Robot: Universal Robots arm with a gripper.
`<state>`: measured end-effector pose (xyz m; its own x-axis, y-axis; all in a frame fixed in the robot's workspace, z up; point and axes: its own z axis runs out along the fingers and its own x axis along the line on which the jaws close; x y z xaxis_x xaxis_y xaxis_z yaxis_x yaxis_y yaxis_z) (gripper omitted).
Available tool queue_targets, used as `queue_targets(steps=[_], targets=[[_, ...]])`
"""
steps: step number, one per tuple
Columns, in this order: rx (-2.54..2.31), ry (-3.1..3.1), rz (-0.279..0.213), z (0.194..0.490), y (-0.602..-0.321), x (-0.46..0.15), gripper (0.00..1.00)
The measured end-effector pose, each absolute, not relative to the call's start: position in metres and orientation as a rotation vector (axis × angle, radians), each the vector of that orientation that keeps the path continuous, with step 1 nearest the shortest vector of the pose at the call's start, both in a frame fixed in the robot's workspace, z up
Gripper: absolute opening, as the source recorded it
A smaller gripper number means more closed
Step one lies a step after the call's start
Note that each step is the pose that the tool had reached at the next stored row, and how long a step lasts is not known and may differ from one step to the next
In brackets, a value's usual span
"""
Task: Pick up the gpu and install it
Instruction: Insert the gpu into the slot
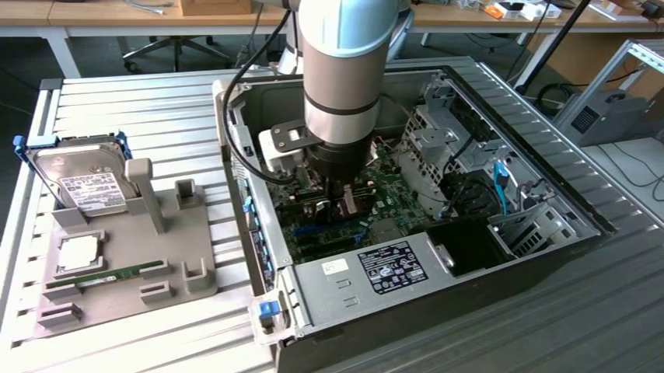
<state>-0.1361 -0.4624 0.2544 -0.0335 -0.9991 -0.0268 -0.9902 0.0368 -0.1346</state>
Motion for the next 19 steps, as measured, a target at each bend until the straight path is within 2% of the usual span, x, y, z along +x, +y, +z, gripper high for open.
queue_targets(steps=[19], targets=[[-2.1, 2.175, -0.122, 0.2513, -0.4623, -0.1373, 0.27]])
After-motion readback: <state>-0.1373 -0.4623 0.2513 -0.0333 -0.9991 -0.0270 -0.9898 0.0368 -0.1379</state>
